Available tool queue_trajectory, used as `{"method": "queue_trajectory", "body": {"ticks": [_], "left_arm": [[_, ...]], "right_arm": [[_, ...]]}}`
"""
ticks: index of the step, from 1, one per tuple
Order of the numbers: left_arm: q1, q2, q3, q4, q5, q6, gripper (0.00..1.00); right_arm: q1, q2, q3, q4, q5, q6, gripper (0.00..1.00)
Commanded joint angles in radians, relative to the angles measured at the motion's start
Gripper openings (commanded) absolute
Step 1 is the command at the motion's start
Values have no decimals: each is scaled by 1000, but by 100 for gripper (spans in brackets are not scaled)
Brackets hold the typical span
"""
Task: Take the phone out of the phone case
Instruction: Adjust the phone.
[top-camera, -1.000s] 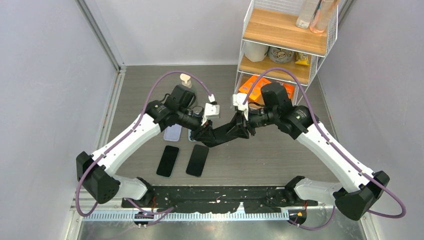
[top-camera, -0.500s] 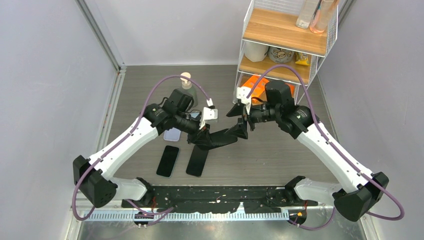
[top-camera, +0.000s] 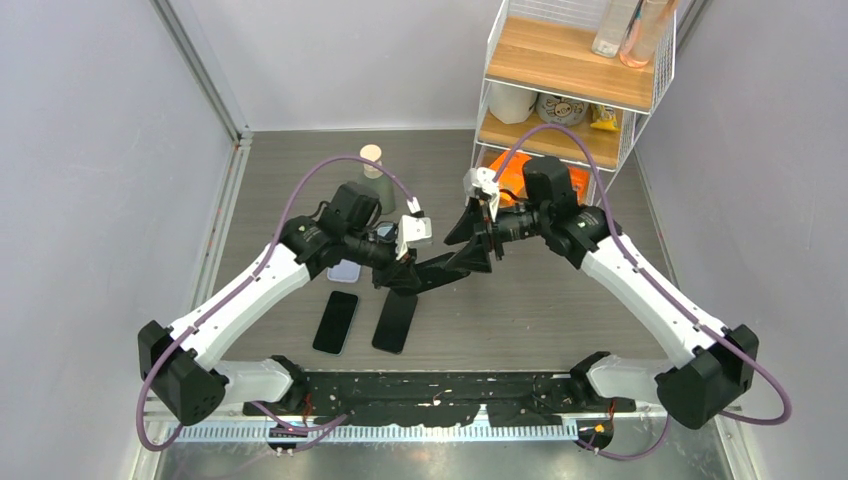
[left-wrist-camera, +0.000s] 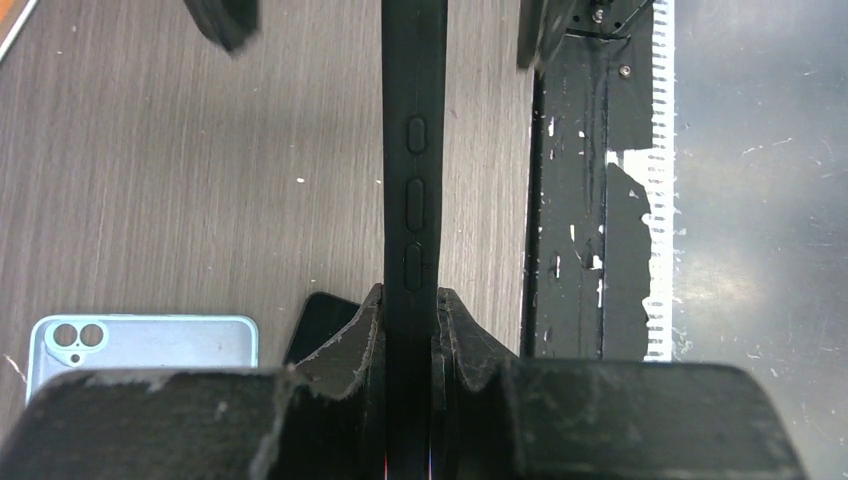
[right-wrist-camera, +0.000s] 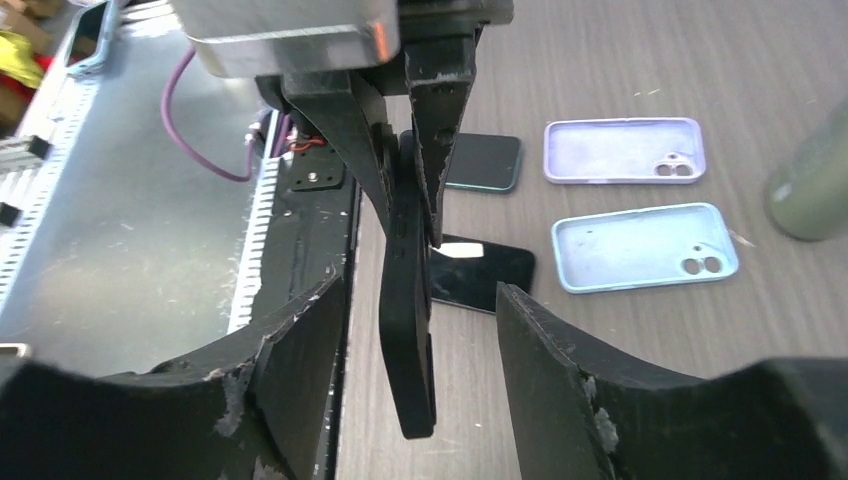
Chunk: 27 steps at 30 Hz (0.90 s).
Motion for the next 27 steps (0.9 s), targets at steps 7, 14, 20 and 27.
{"method": "queue_trajectory", "body": {"ticks": [7,14,20,27], "left_arm": [[-3,-45,-12,101,-2,-21,0],[-12,-56,-42,127,-47,-16,0],[-14,-51,-49,115,-55,1,10],[-14,-69,-72,111,-24,15,66]], "right_arm": [[-1,91,-9,89,-156,83,32],[-1,96,-24,102,-168,90,6],[-3,89,-28,106,-147,83,5],[-8,38,-21,90,-119,62,5]]}}
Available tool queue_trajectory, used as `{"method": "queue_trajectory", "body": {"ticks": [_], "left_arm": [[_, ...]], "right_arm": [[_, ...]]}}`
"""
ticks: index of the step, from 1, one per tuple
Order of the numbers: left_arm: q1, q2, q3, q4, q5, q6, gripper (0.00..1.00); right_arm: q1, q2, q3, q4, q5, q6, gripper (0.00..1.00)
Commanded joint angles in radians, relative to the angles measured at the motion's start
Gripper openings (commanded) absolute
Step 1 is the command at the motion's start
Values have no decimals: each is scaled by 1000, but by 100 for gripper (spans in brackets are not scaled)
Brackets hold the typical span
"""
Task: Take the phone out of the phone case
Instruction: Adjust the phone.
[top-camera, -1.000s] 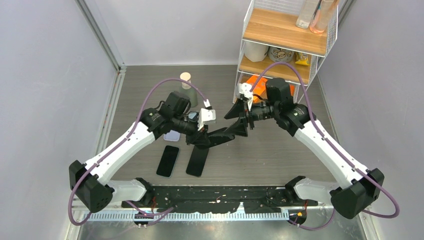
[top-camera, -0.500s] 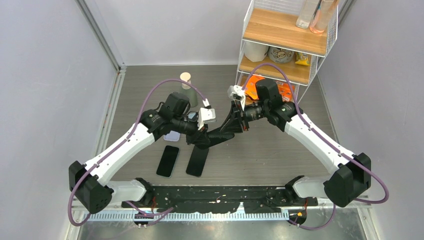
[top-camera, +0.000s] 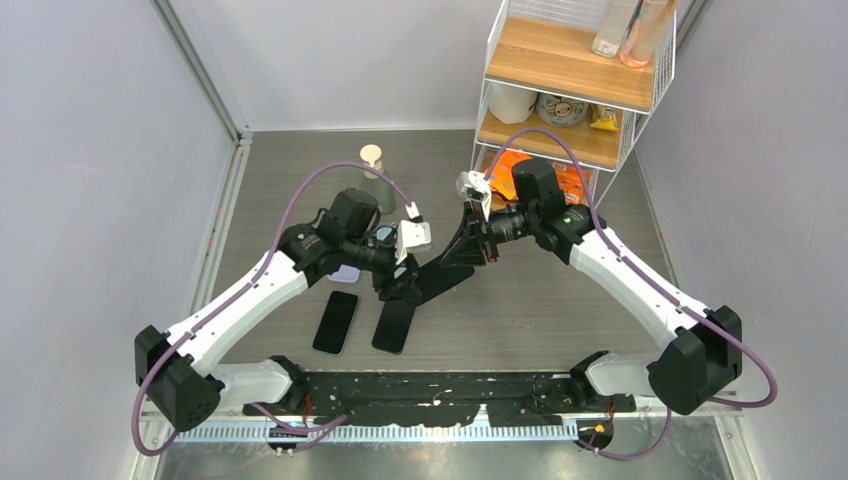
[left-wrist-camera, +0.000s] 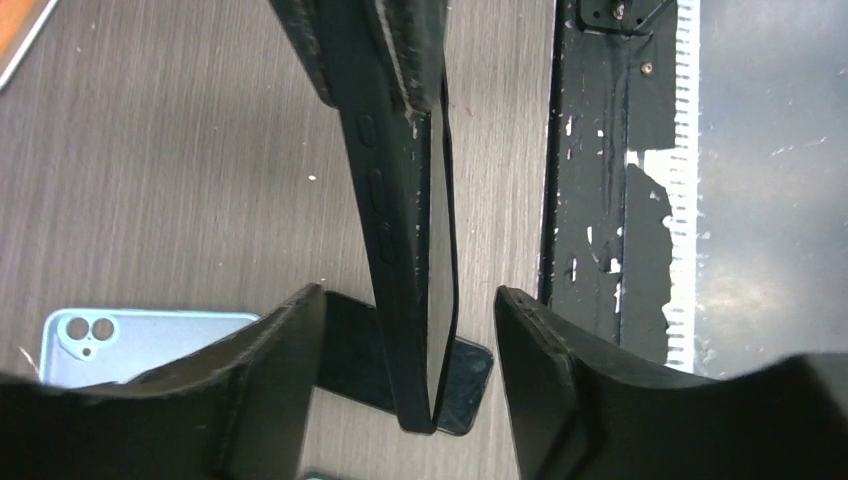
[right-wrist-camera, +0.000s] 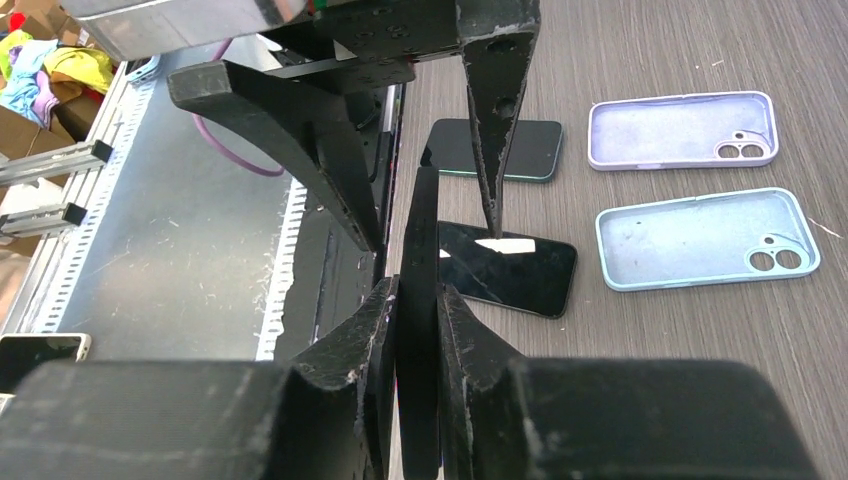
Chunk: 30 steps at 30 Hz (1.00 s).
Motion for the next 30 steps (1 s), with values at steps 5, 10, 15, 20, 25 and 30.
{"method": "queue_trajectory", "body": {"ticks": [5,10,15,20,25,30], "left_arm": [[-2,-41,-18,35,29,43,88],[8,-13,-11,60,52,23,94],[34,39,13,70,126,-27,93],[37,84,12,88,182,-67,85],[37,119,19,101,215,-94,55],[37,153,44,80,251,-93,6]], "right_arm": [[-14,-85,31,9,-15,-14,5],[-17,-94,43,25,-22,6,5],[-17,-108,53,36,-21,19,5],[-20,-127,61,50,-1,28,5],[-23,-137,54,73,9,42,5],[-24,-142,31,106,10,61,5]]}}
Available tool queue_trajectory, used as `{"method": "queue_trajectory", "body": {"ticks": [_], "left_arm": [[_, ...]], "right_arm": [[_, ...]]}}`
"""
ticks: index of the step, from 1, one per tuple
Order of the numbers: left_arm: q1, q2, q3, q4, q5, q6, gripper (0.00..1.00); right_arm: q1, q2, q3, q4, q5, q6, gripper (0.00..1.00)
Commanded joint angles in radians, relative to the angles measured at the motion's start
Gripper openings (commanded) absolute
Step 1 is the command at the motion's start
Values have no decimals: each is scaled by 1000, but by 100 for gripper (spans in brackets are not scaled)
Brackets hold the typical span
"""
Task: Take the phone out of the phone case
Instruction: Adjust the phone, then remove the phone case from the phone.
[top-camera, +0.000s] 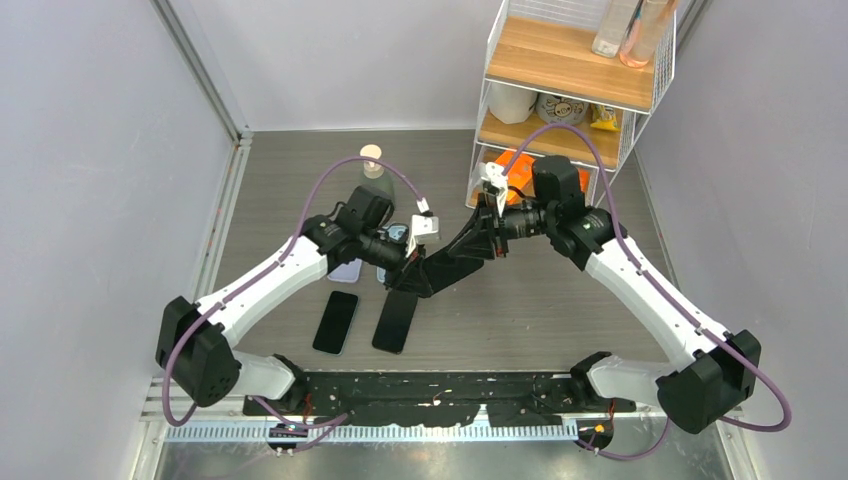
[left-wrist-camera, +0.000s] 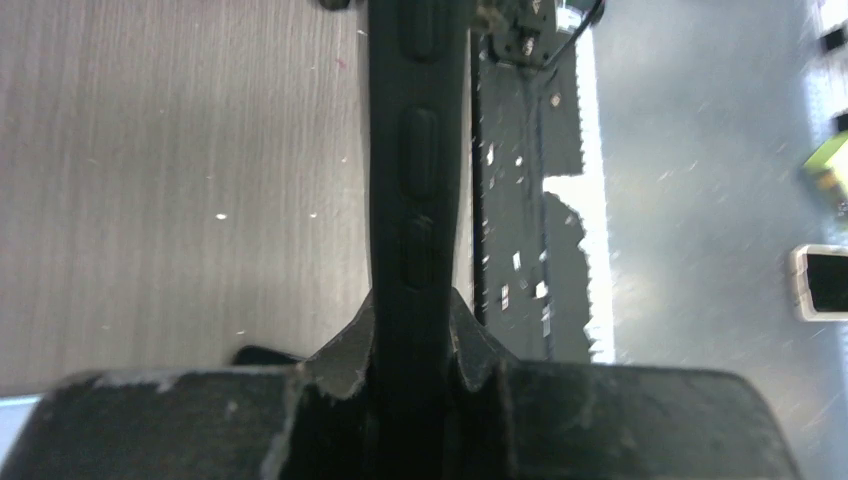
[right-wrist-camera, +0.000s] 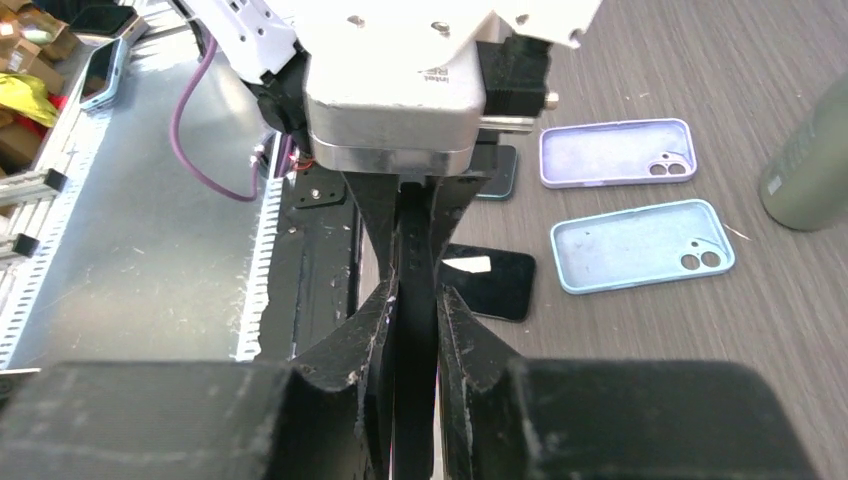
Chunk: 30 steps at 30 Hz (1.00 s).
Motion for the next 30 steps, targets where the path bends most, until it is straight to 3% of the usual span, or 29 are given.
{"method": "queue_trajectory", "body": {"ticks": [1,4,7,9,12,20,30], "left_arm": [[2,24,61,13,63,-2,0],[2,25,73,-10,63,17,0],[1,5,66,-25,35,41,0],[2,-26,47,-12,5,48,0],[2,-58,15,11,-38,49,0],[1,-76,11,13,-57,57,0],[-3,-56,13,8,-57,64,0]], "right_arm": [[-4,-42,26,102,-36,39,5],[-7,-37,14,106,-30,45,10],[-16,-30,2,103,-24,50,44],[-27,-27,-7,107,-21,61,55],[-41,-17,-23,144,-48,113,56],[-47,53,-34,203,-112,166,45],[-47,70,-40,245,-136,204,44]]}}
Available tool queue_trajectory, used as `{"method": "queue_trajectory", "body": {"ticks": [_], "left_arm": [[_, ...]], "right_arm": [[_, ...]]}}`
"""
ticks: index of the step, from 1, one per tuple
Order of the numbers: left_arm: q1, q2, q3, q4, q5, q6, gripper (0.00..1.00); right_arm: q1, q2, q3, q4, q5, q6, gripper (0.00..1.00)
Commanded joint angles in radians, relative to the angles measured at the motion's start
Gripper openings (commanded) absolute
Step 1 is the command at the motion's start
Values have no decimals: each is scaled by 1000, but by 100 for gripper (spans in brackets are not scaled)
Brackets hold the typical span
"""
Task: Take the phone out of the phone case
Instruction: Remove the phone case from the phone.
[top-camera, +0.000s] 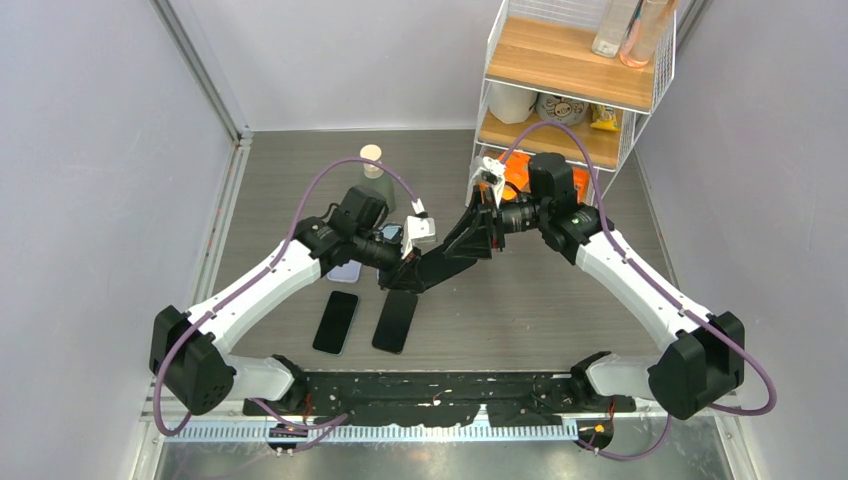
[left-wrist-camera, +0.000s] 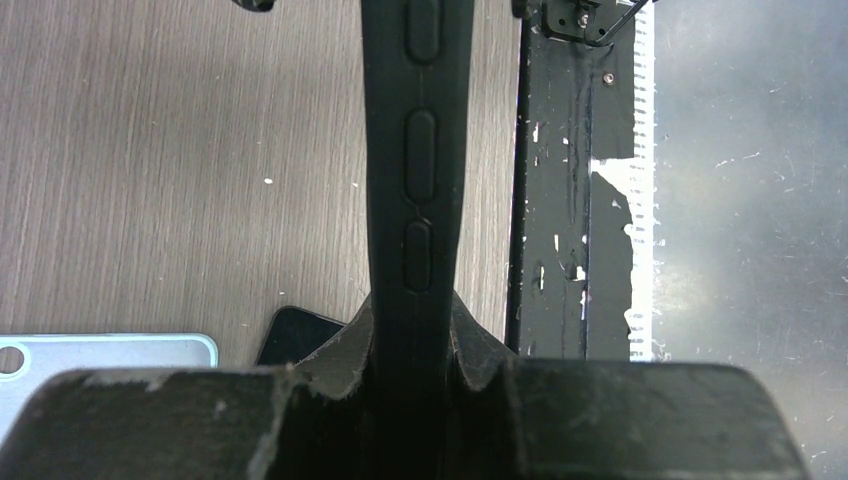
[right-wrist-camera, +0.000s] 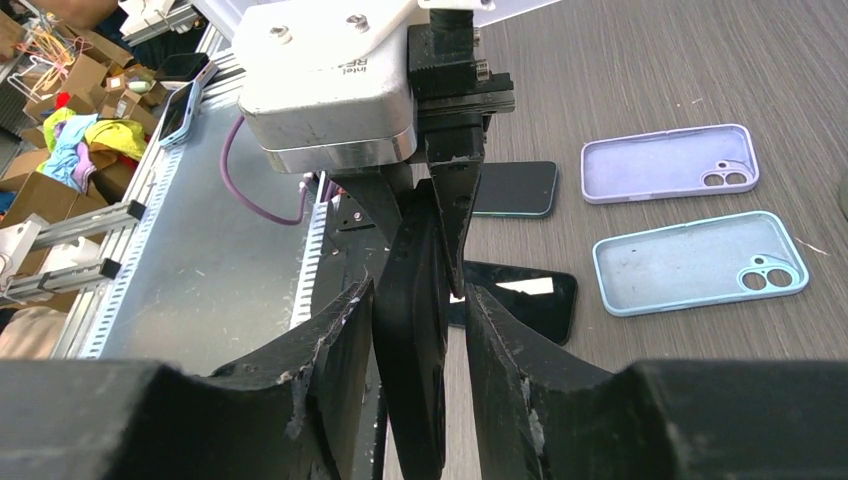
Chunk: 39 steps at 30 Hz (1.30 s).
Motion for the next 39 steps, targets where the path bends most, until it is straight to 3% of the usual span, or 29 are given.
{"method": "queue_trajectory", "body": {"ticks": [1,19,28,39], "left_arm": [[0,-14,11,42,25,17,0],[-26,-8,13,25,1,38,0],[-36,-6,13,9,-12,62,0],[-42,-35,19,-38,-39,125,0]], "right_arm": [[-2,-4,2,71,-34,27,44],[-5,0,3,98,-50,79,43],[-7,19,5,119,-70,105,6],[-7,27,7,119,-62,123,5]]}}
